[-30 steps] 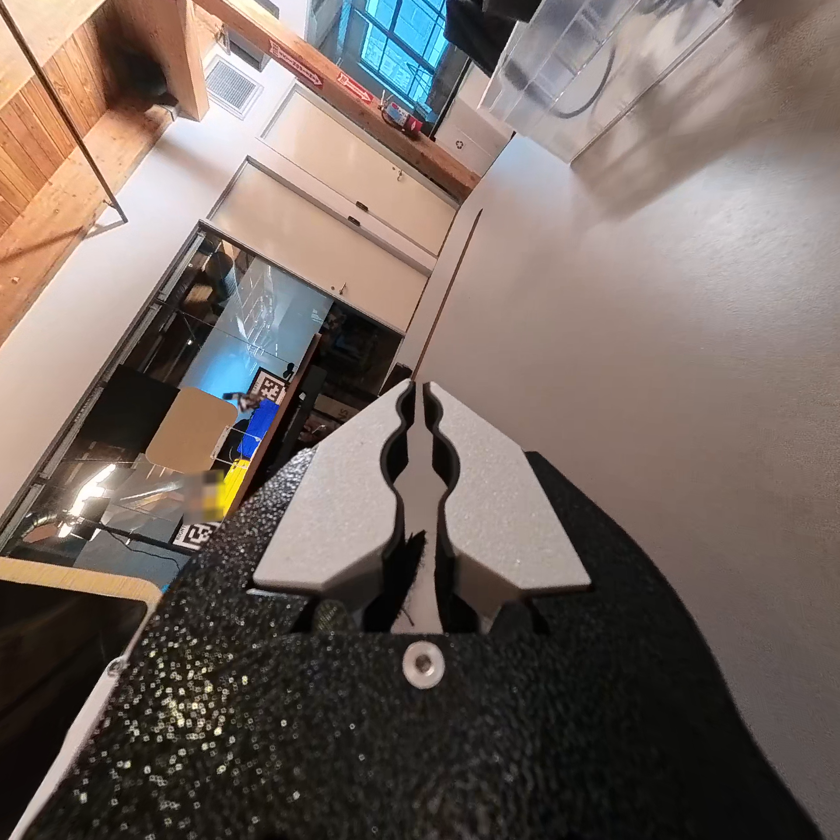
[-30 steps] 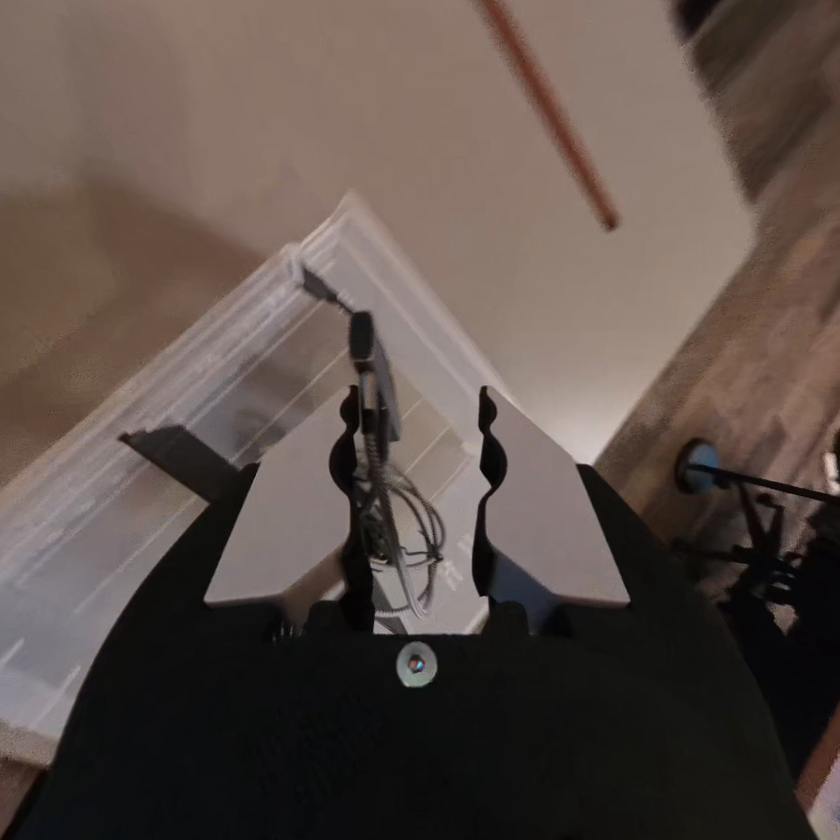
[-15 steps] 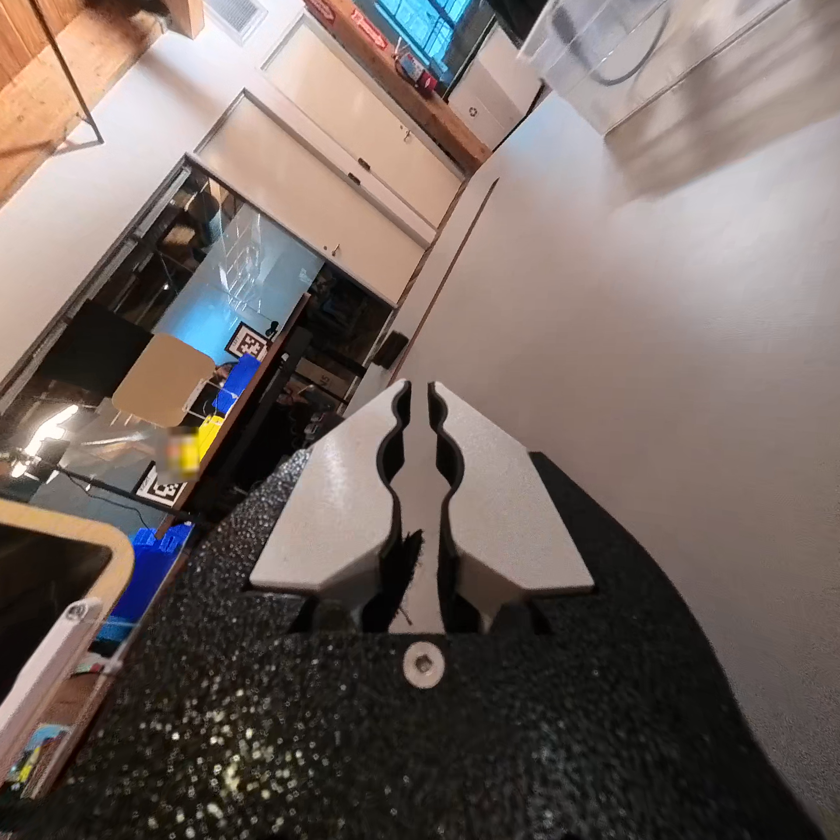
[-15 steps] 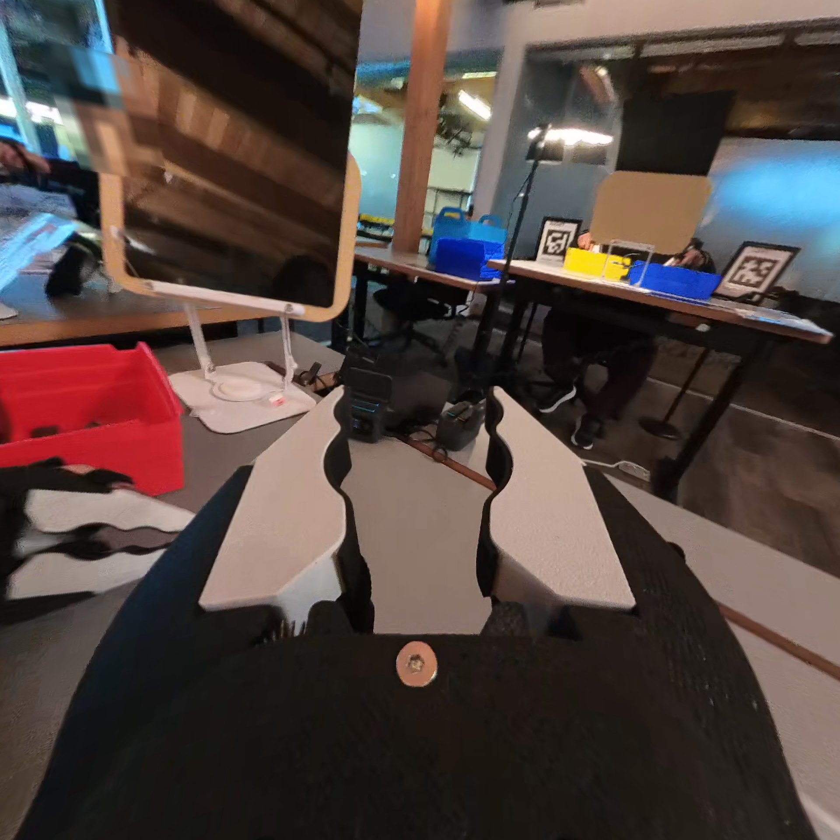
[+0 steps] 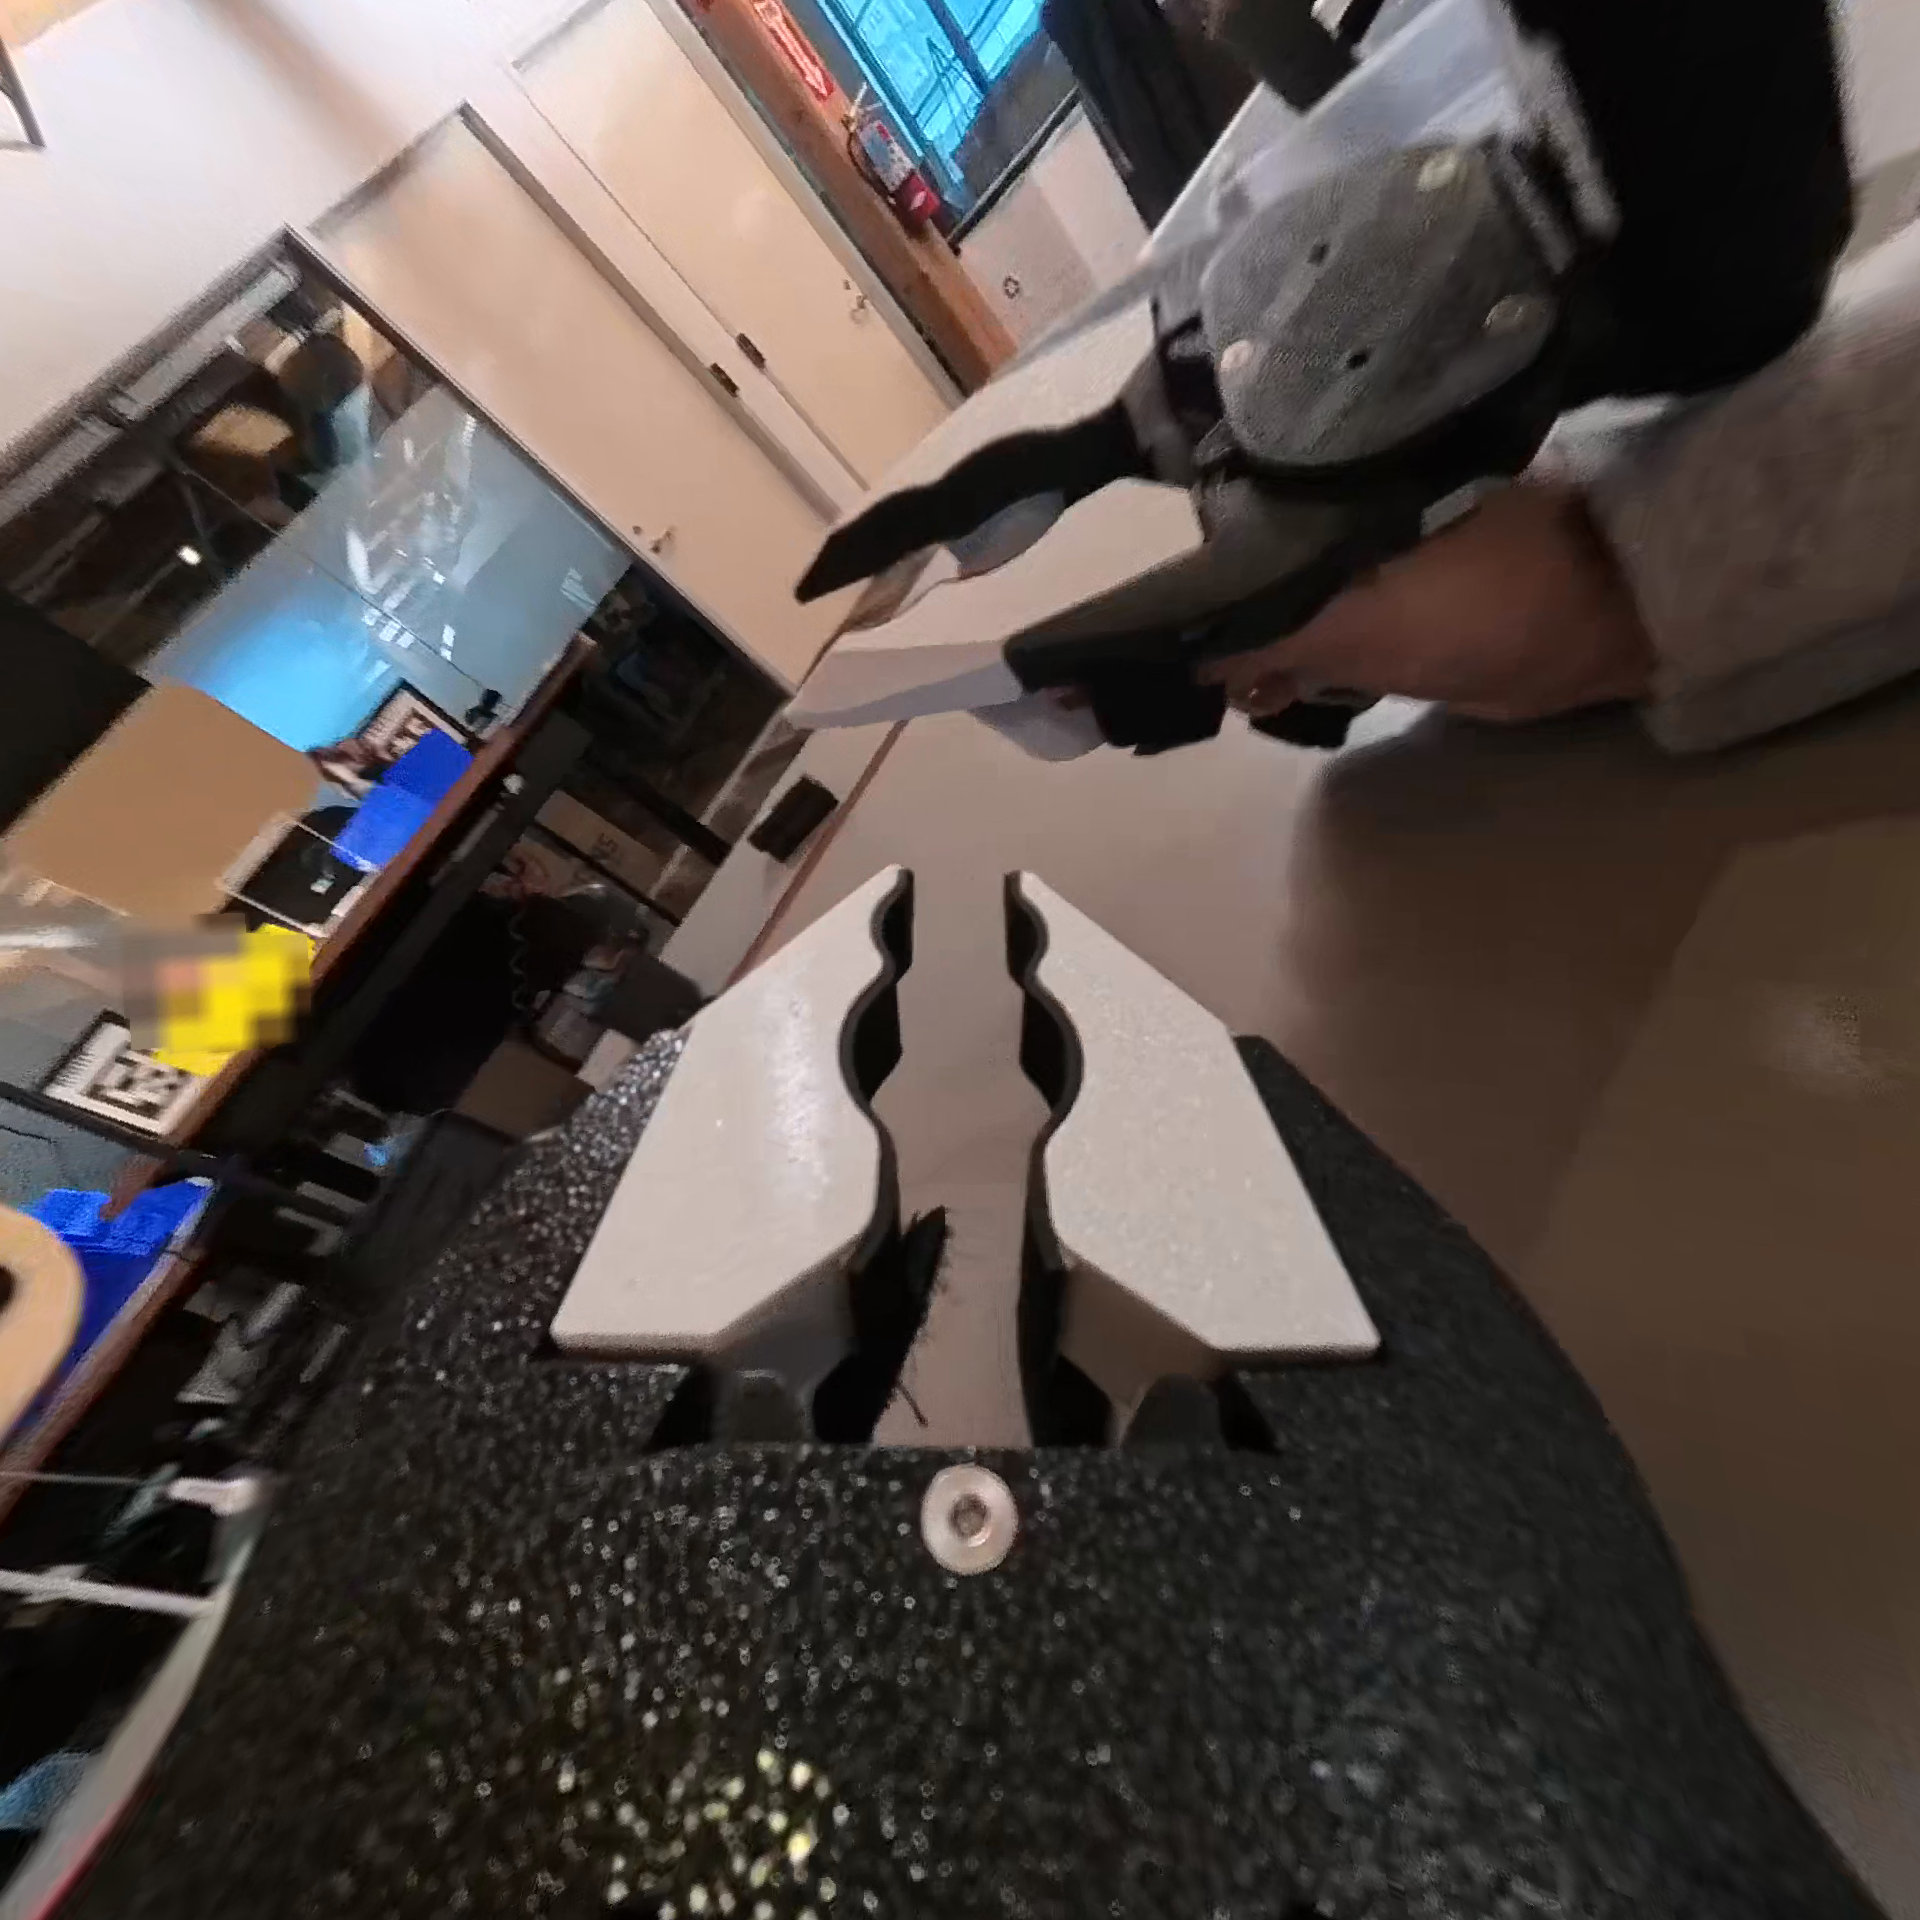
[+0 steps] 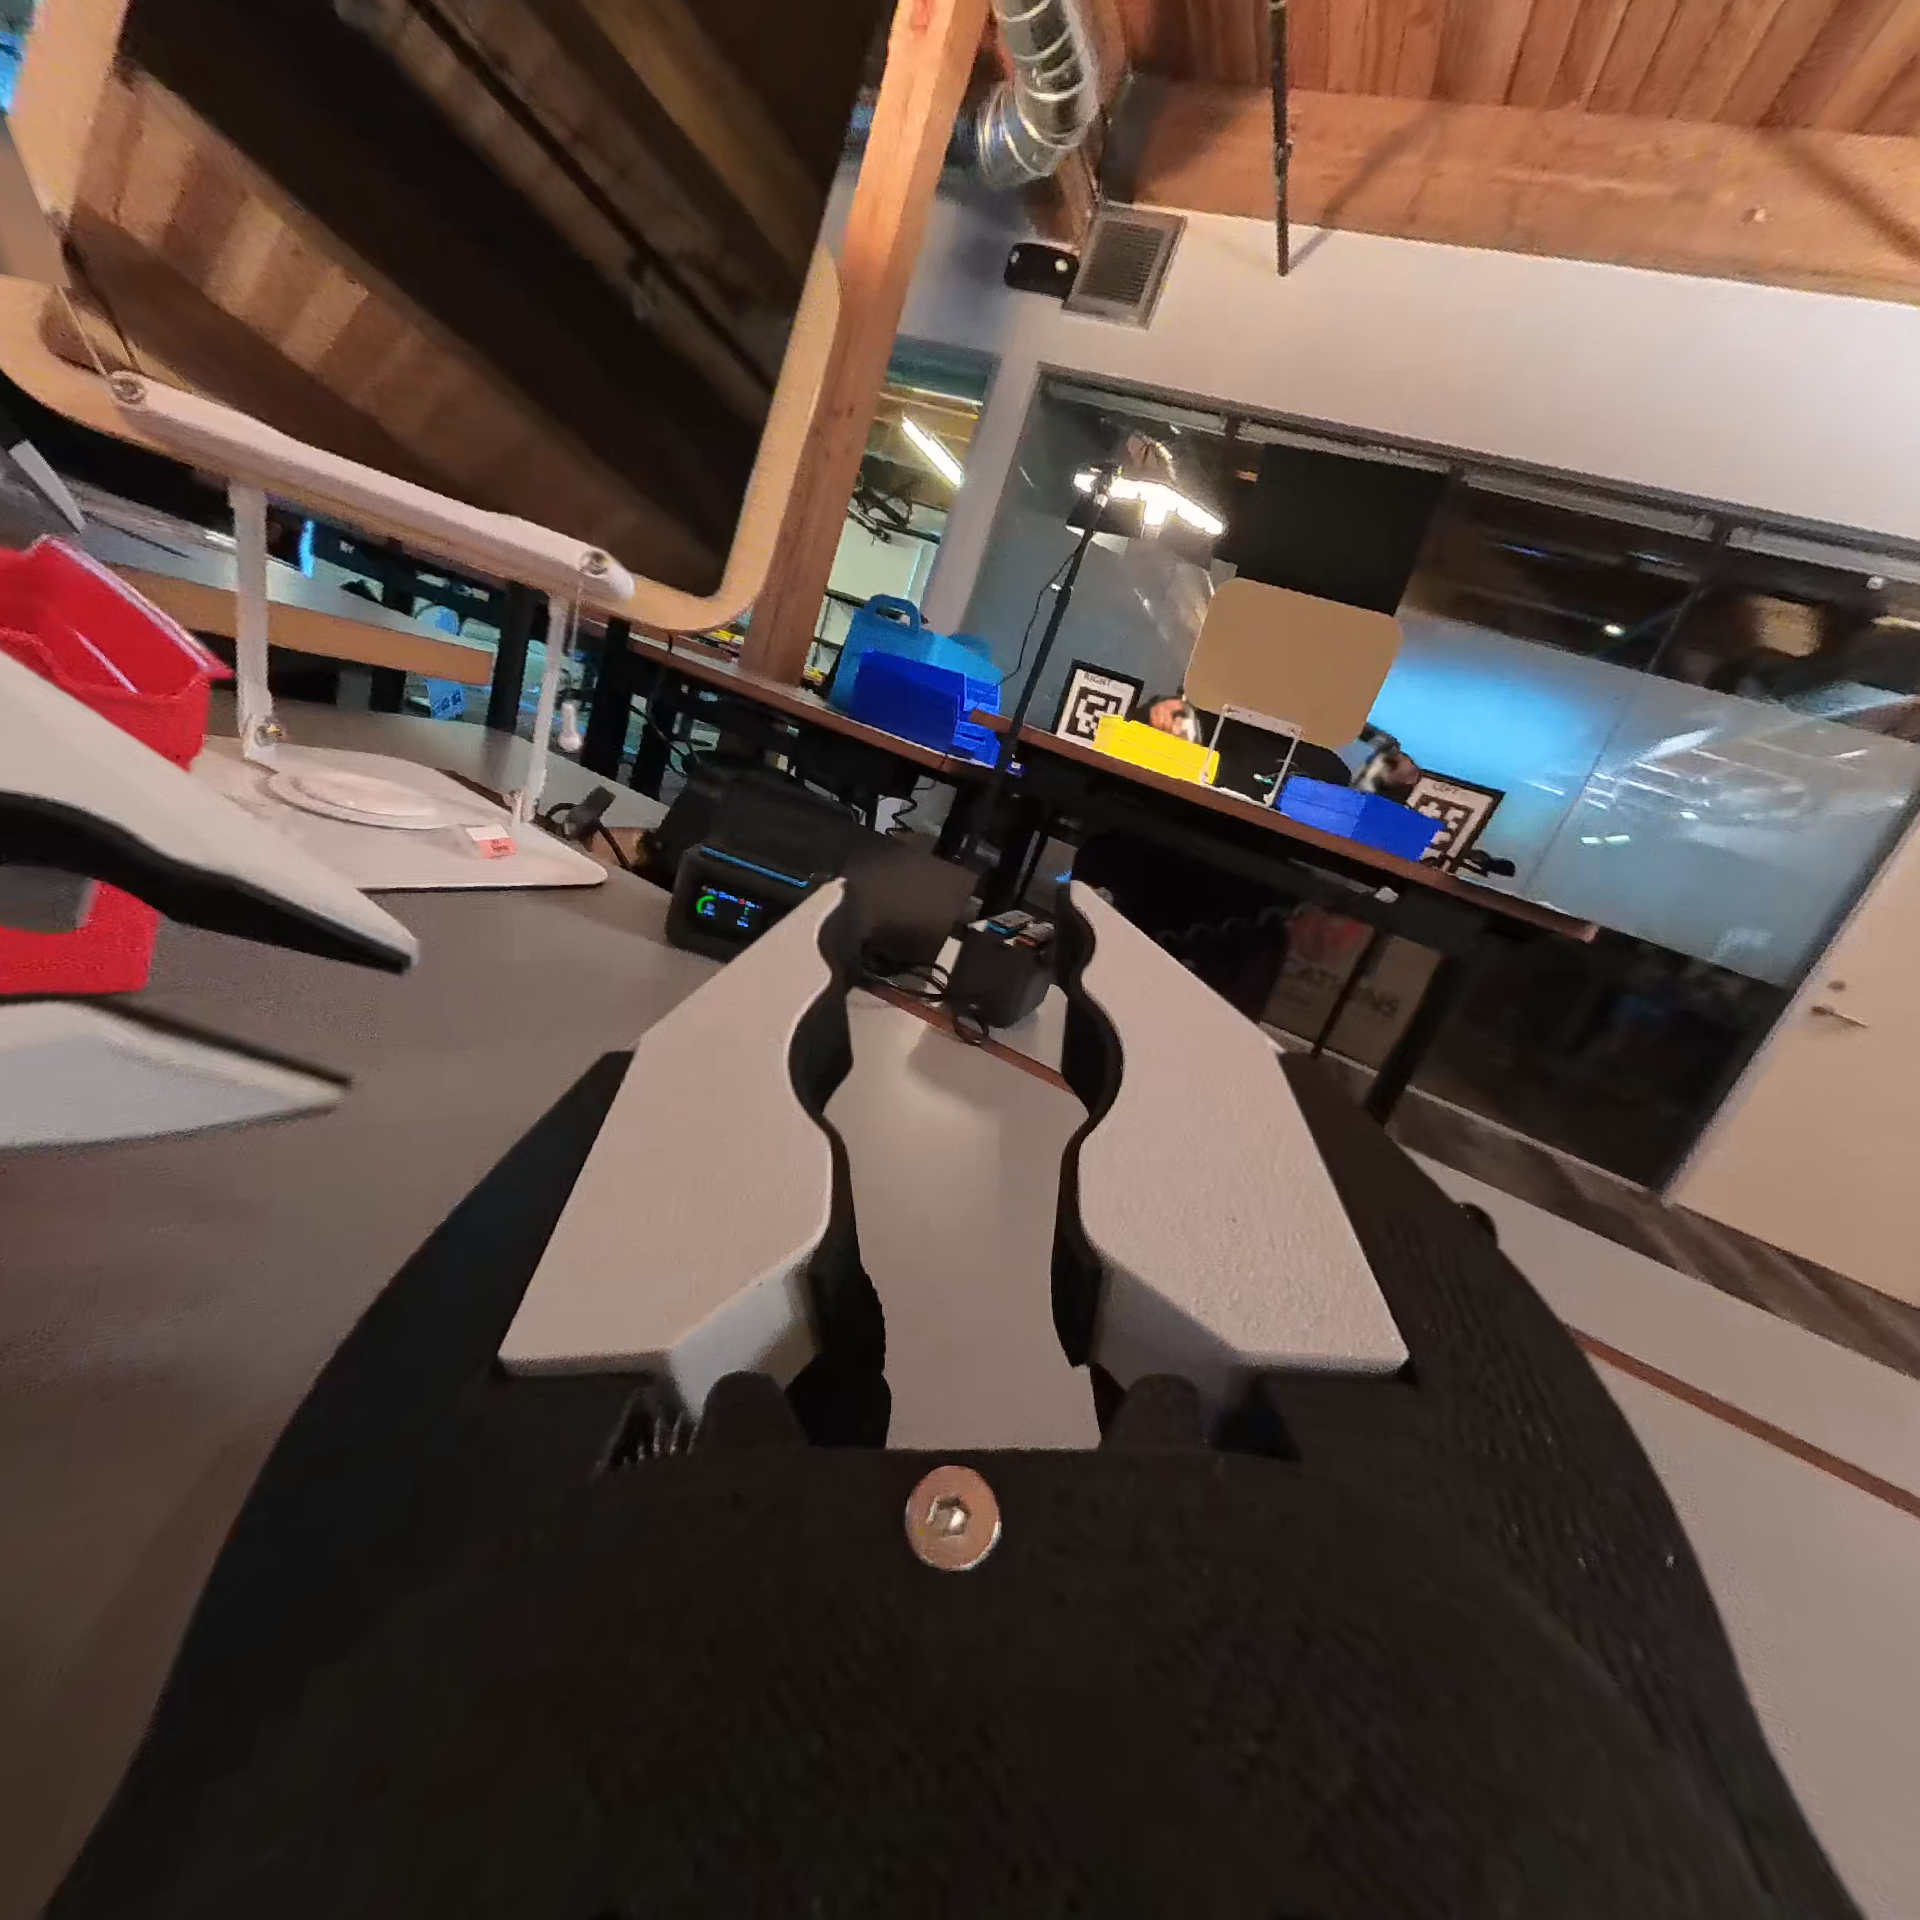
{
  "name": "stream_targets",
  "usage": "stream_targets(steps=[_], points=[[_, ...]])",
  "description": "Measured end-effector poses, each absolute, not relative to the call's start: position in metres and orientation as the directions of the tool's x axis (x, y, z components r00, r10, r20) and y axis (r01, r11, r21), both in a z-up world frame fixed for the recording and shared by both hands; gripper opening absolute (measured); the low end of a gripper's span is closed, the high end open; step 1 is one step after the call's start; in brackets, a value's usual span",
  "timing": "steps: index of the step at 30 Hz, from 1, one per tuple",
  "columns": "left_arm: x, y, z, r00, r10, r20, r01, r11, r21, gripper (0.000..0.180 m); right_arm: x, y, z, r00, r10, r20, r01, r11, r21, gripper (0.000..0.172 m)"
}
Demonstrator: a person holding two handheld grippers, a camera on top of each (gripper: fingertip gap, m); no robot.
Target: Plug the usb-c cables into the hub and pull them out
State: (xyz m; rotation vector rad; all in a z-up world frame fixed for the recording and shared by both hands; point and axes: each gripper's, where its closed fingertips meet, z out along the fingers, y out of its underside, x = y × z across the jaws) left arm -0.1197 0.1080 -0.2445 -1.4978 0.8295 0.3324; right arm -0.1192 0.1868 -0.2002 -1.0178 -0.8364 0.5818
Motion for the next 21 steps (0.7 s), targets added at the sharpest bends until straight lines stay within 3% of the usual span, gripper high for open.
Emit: stream_targets(steps=[3, 5, 7, 9, 13, 16, 21], points=[[-0.112, 0.097, -0.218, 0.787, -0.283, -0.548, -0.562, 0.034, -0.826, 0.026, -0.118, 0.190, -0.202, 0.566, 0.766, 0.304, -0.051, 0.401, -0.915, 0.035], [-0.142, 0.075, -0.175, 0.844, -0.063, -0.532, -0.534, -0.033, -0.845, 0.013, -0.118, 0.188, -0.201, 0.564, 0.766, 0.309, -0.053, 0.407, -0.912, 0.034], [-0.179, 0.038, -0.129, 0.867, 0.143, -0.478, -0.477, -0.044, -0.878, 0.013, -0.120, 0.187, -0.202, 0.559, 0.765, 0.321, -0.042, 0.413, -0.910, 0.034], [-0.213, 0.007, -0.101, 0.897, 0.223, -0.381, -0.383, -0.039, -0.923, 0.012, -0.122, 0.187, -0.203, 0.558, 0.763, 0.326, -0.036, 0.414, -0.909, 0.033], [-0.310, -0.006, -0.130, 0.942, 0.273, -0.193, -0.084, -0.367, -0.927, 0.026, -0.121, 0.189, -0.203, 0.563, 0.770, 0.300, -0.051, 0.395, -0.917, 0.031], [-0.351, 0.002, -0.193, 0.961, 0.255, 0.106, 0.246, -0.617, -0.747, 0.011, -0.119, 0.191, -0.202, 0.570, 0.777, 0.268, -0.069, 0.370, -0.926, 0.031], [-0.395, -0.010, -0.269, 0.888, 0.429, 0.164, 0.457, -0.794, -0.400, 0.046, -0.117, 0.192, -0.202, 0.567, 0.788, 0.242, -0.087, 0.349, -0.933, 0.031]])
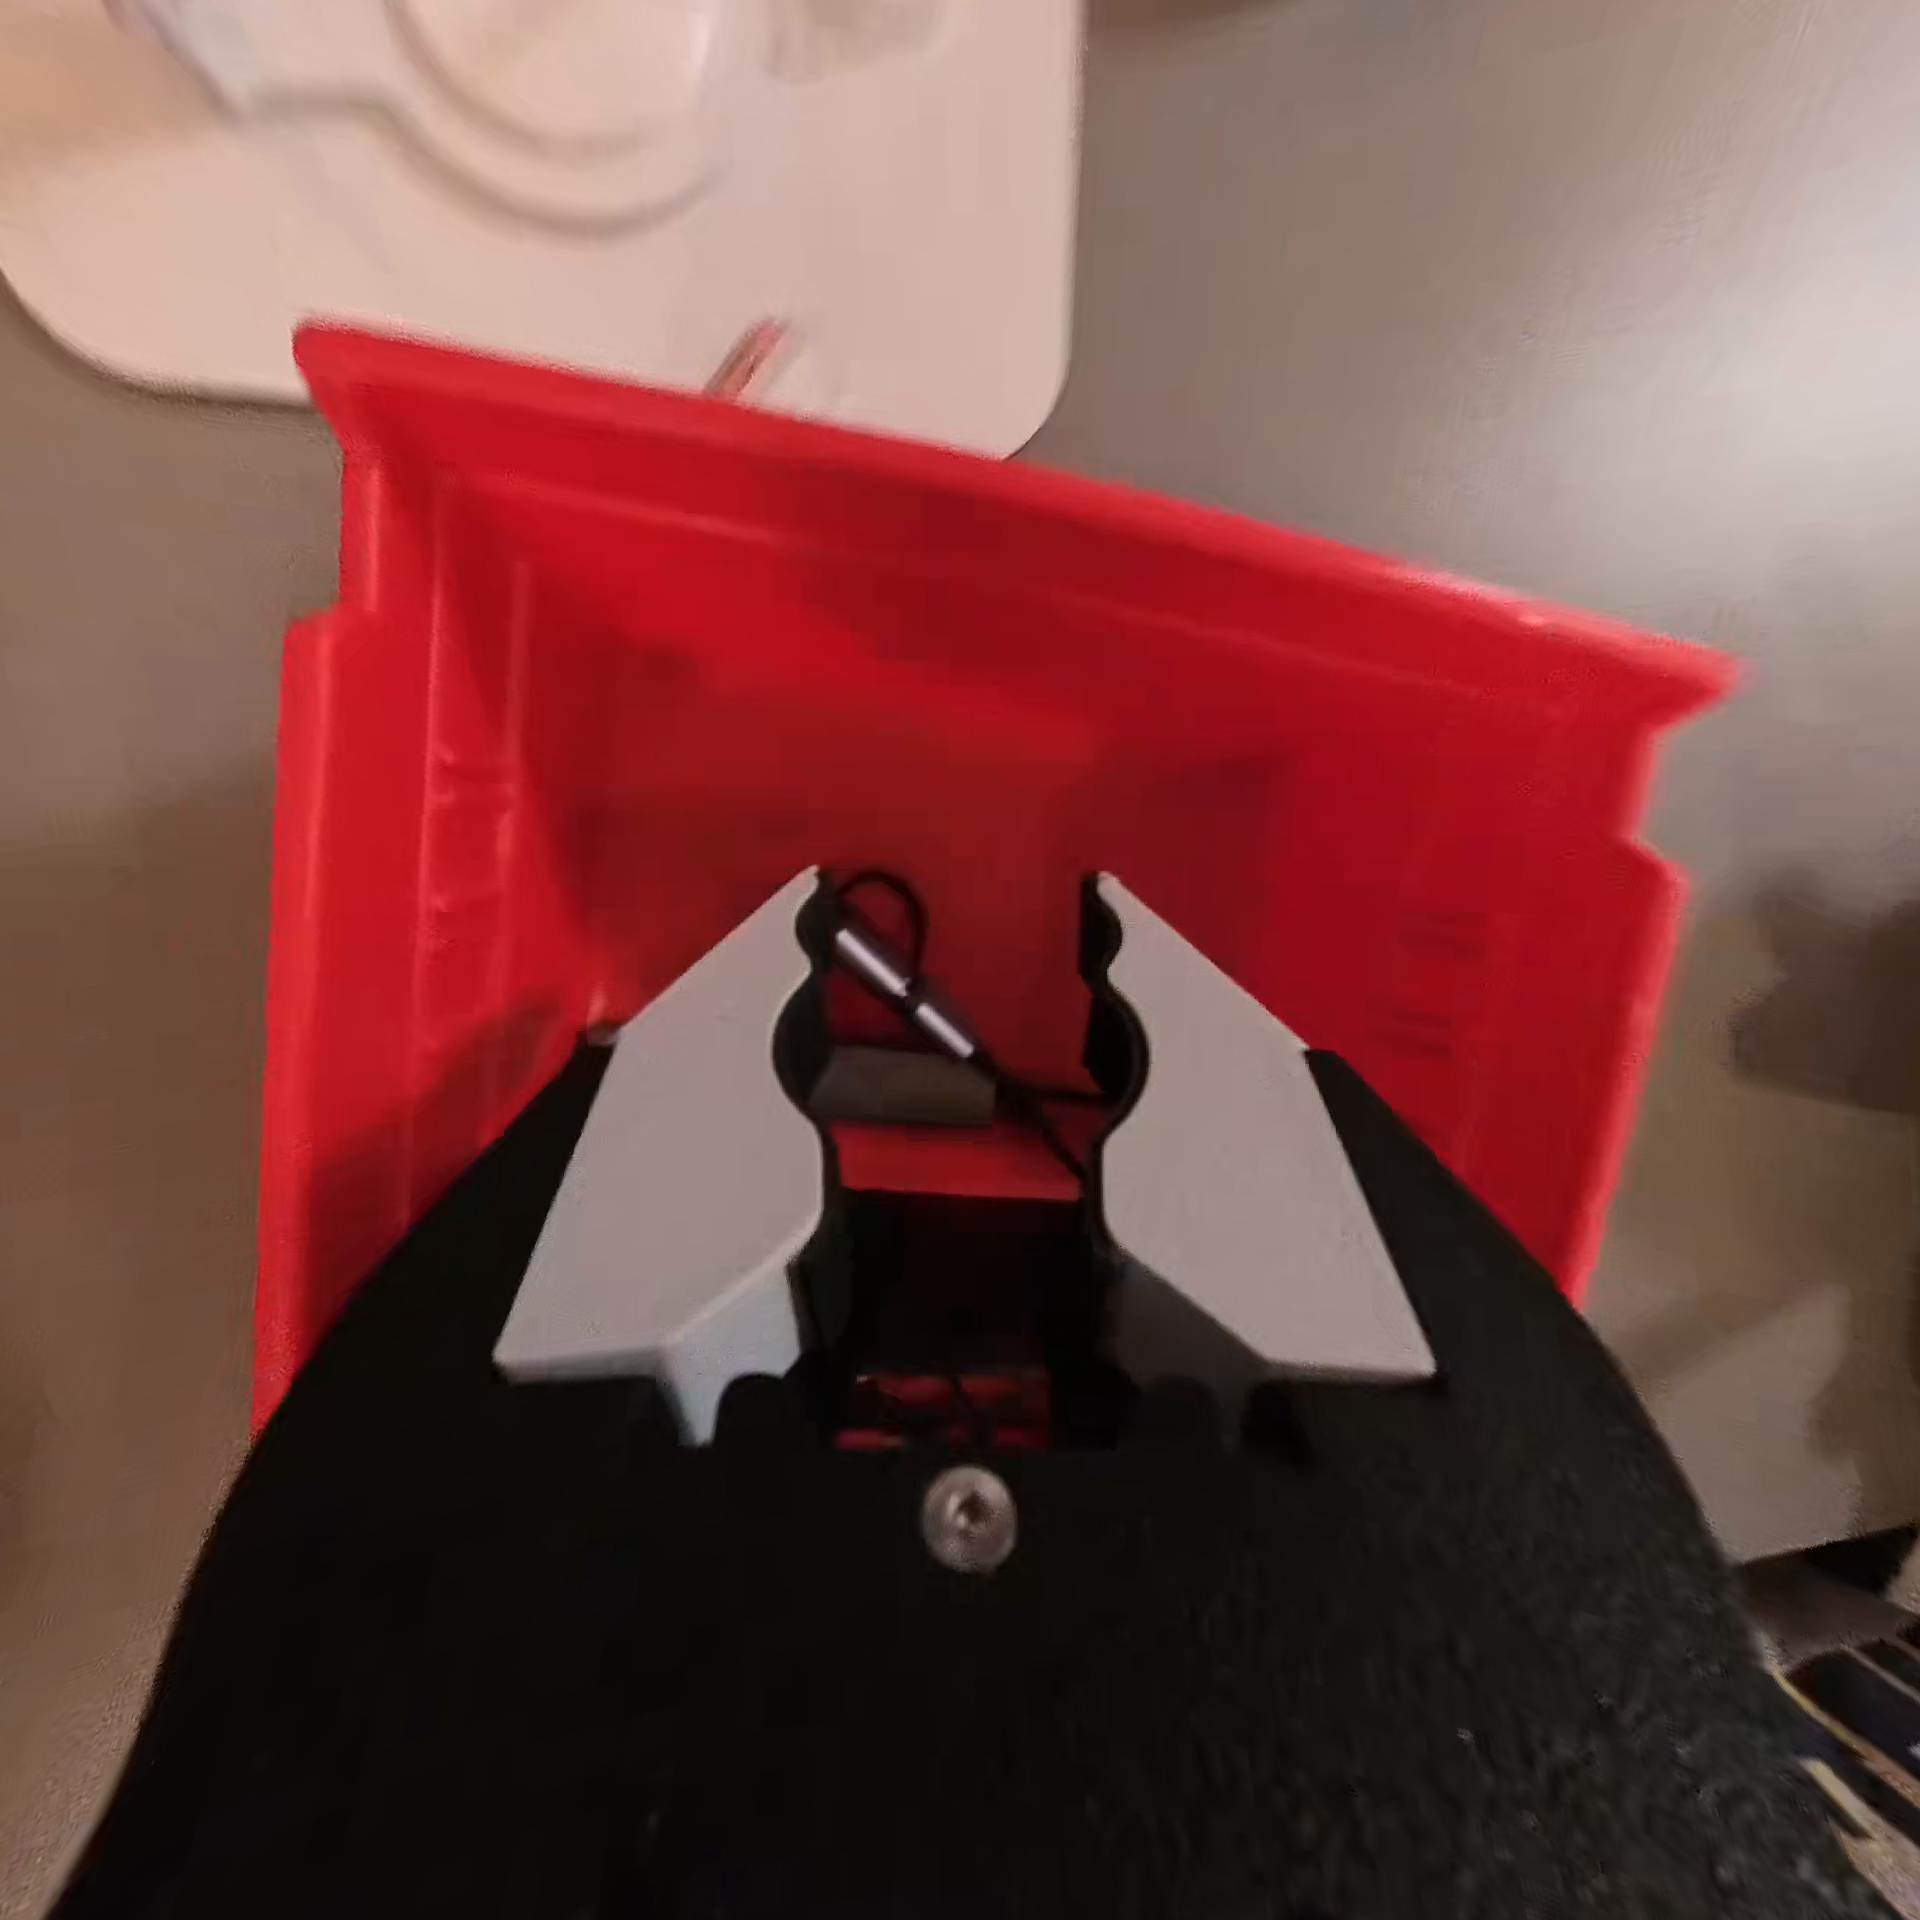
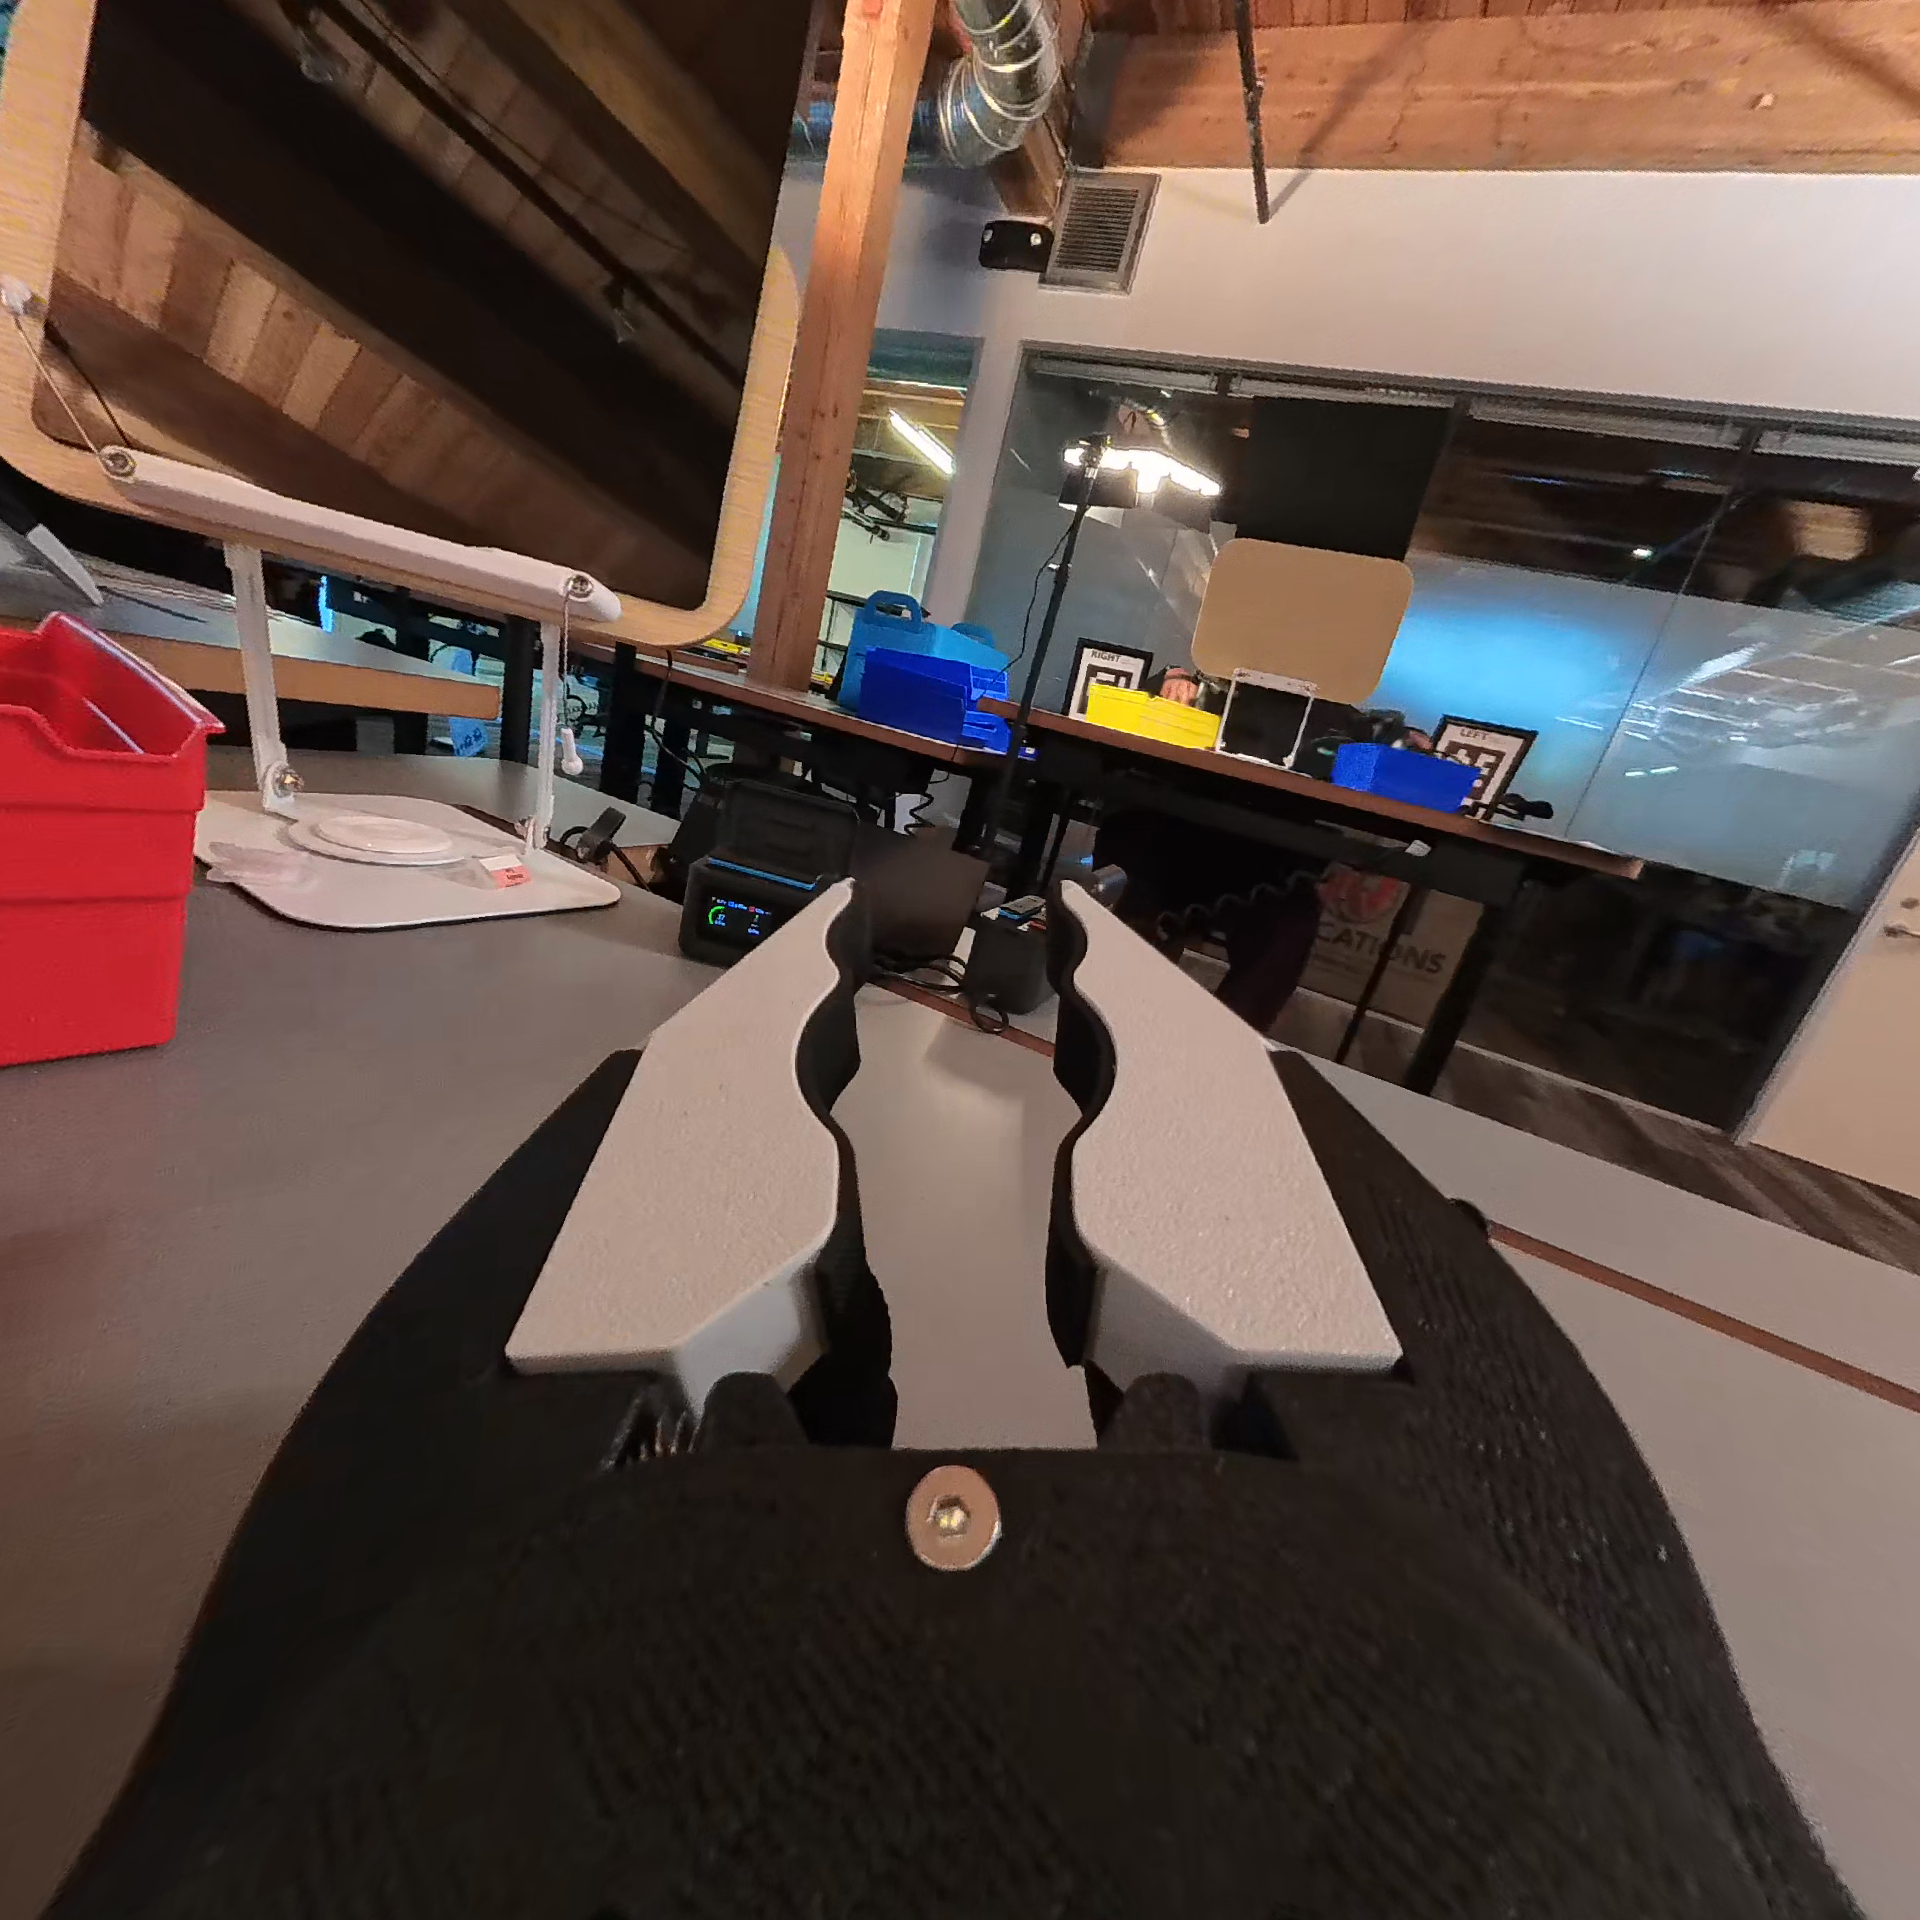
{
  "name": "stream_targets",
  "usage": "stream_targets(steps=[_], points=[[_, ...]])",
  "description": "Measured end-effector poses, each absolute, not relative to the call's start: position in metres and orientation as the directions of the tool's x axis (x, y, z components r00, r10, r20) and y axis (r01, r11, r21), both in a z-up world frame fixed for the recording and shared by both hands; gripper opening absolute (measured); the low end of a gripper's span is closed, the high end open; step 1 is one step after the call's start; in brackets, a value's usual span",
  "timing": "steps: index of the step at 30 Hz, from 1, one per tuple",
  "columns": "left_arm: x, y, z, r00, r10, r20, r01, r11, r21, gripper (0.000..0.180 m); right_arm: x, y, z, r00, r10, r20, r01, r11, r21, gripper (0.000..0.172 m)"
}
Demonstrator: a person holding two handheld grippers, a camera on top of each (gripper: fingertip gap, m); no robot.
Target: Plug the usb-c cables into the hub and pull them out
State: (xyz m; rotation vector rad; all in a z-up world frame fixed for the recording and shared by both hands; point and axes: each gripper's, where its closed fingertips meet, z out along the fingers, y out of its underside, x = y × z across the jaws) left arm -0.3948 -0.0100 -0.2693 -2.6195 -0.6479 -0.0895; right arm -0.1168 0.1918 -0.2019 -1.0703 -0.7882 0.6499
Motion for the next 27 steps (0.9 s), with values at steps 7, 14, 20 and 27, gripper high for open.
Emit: stream_targets(steps=[7, 14, 20, 27], points=[[-0.398, -0.037, -0.321, 0.837, 0.525, 0.154, 0.542, -0.834, -0.106, 0.038, -0.116, 0.192, -0.203, 0.563, 0.795, 0.227, -0.095, 0.334, -0.938, 0.032], [-0.380, -0.009, -0.280, 0.894, 0.343, 0.289, 0.430, -0.839, -0.334, 0.007, -0.115, 0.194, -0.203, 0.566, 0.798, 0.209, -0.101, 0.318, -0.943, 0.032], [-0.350, 0.019, -0.162, 0.982, 0.150, 0.115, 0.189, -0.714, -0.675, 0.006, -0.115, 0.196, -0.204, 0.573, 0.790, 0.216, -0.087, 0.321, -0.943, 0.031], [-0.215, 0.059, -0.111, 0.968, -0.234, -0.090, -0.213, -0.575, -0.790, 0.006, -0.102, 0.209, -0.199, 0.627, 0.757, 0.186, -0.101, 0.316, -0.943, 0.030]])
